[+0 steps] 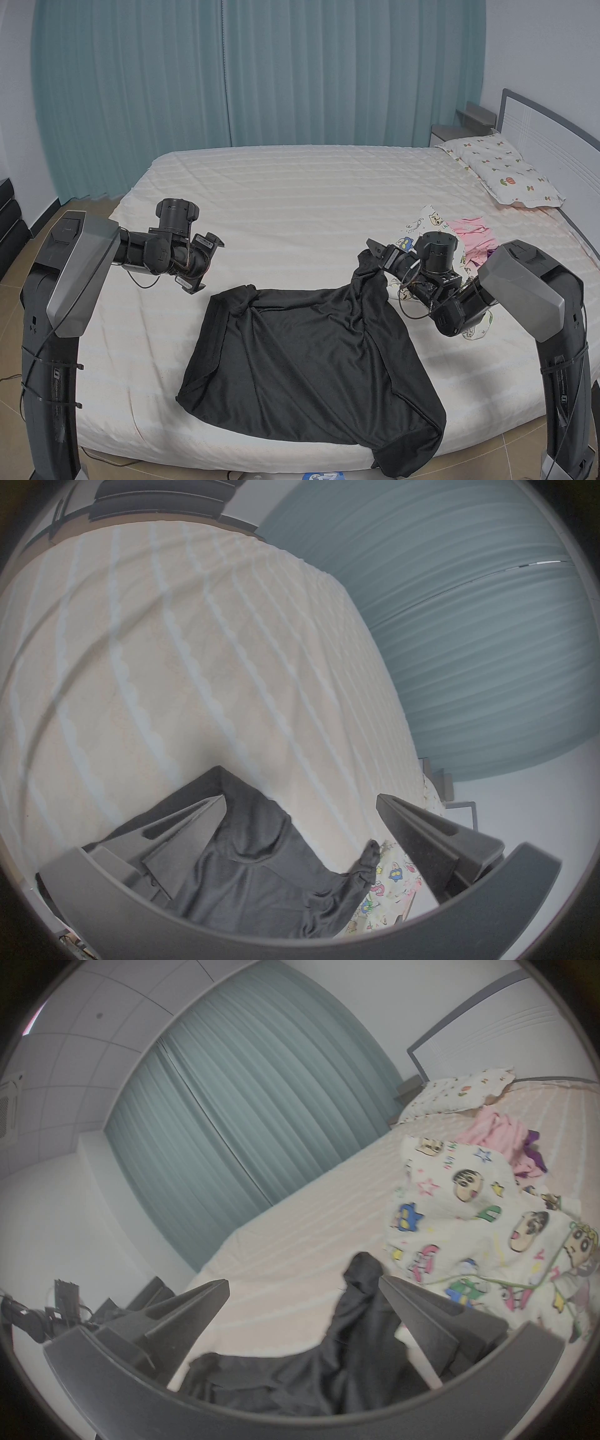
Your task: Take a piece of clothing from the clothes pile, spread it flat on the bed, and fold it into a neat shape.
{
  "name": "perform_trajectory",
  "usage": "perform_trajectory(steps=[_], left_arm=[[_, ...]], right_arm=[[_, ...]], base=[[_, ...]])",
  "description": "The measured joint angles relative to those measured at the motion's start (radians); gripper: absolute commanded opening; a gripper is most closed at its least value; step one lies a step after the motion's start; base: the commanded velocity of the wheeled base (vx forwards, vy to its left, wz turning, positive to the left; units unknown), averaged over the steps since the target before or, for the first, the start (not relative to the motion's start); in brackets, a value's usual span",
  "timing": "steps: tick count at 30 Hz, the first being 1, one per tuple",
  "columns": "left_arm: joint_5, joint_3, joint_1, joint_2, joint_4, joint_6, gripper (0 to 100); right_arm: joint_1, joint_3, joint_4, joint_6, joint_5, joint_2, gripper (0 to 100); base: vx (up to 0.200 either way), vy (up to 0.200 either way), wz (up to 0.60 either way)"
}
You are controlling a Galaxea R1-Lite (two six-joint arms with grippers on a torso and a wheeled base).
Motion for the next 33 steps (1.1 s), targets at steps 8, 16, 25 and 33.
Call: perform_trajectory(steps=[8,16,25,33], left_arm=[[-0.031,0.064,0.028,-0.034,0.06,0.016,100],[-0.119,0.374,0.049,-0.142,-0.012,0.095,100],[-0.153,0.806,0.047,-0.284,-0.278,0.187,100],[-0.118,1.03,0.019,-0.38,-0.39,0.29,100]], right_arm=[[-0.029,0.221,0.0,-0.043,0.039,-0.064,100],[-0.014,0.469,-0.01,-0.056,0.051,-0.176,100],[0.01,0.688,-0.02,-0.055,0.052,-0.281,100],[0.029,0.865,-0.025,-0.052,0.049,-0.354,100]], base=[[0.0,0.0,0.0],[0.0,0.0,0.0],[0.0,0.0,0.0],[0.0,0.0,0.0]])
